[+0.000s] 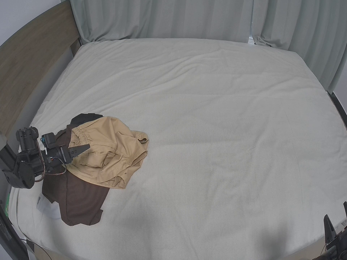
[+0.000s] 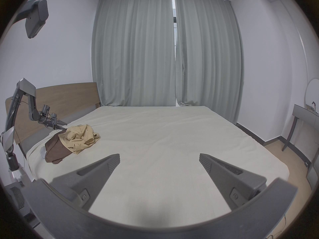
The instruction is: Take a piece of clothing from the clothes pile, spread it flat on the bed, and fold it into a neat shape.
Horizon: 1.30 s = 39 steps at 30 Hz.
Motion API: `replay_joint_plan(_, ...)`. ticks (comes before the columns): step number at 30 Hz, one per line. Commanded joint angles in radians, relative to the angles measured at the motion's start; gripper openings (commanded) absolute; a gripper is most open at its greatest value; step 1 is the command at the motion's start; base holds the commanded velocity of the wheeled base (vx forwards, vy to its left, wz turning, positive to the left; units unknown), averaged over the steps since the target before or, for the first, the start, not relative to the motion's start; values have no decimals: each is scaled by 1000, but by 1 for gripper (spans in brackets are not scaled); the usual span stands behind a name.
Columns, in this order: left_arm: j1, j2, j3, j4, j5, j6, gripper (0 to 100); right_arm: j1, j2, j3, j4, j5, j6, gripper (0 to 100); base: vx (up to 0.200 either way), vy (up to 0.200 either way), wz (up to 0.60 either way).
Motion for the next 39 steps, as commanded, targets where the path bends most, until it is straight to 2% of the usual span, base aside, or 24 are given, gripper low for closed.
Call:
replay_joint_plan(1, -7, 50, -28, 0, -3, -1, 100, 0, -12, 16, 1, 0, 0, 100, 0, 0, 0)
replay_joint_plan(24, -90, 131, -105, -17, -2, -5, 100, 0, -12, 16, -1, 0, 1, 100, 0, 0, 0)
replay_joint_plan(36, -107, 163, -119, -35, 5, -4, 100, 0, -12, 16, -1, 0, 6, 100, 0, 0, 0)
replay_joint_plan(37, -107, 170, -120, -38, 6, -1, 0, 0, -12, 16, -1, 0, 6, 100, 0, 0, 0)
replay_joint_plan(39, -107, 179, -120, -57, 12, 1, 0, 0, -12, 16, -1, 0, 6, 100, 0, 0, 0)
